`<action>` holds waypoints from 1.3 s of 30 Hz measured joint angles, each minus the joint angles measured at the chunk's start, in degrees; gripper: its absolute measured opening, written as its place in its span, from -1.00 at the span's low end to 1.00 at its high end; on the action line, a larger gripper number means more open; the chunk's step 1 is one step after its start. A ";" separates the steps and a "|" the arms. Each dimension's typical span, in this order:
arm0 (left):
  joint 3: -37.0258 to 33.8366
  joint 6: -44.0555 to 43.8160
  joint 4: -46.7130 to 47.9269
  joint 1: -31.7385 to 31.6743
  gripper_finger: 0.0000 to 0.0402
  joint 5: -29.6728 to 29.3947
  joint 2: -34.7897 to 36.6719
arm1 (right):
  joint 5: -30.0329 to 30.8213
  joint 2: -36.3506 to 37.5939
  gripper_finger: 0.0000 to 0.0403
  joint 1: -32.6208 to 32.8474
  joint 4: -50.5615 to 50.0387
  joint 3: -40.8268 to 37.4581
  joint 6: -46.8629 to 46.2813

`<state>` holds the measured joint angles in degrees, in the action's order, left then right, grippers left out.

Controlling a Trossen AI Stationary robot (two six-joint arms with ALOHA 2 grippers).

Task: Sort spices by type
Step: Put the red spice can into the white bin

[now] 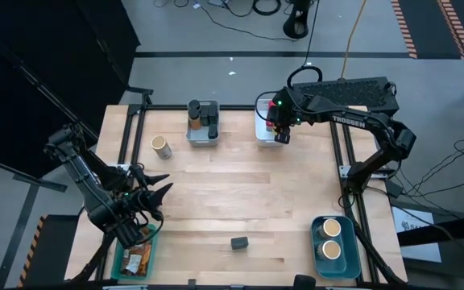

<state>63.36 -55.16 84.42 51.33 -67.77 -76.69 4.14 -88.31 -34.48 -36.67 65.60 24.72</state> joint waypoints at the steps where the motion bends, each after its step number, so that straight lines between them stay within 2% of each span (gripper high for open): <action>1: -0.01 0.01 0.00 0.00 -0.28 0.00 0.00 | 0.00 0.00 -0.05 0.00 0.01 0.00 0.00; 34: 0.01 0.00 0.00 0.00 -0.28 0.03 0.00 | 0.22 0.00 -0.05 0.04 0.48 0.02 -0.24; 39: 0.01 0.00 -0.02 0.01 -0.28 0.04 -0.01 | -0.80 0.57 -0.04 0.09 0.17 0.02 -2.65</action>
<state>63.37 -55.16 84.40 51.34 -67.72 -76.69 3.34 -87.75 -34.39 -36.50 65.63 22.07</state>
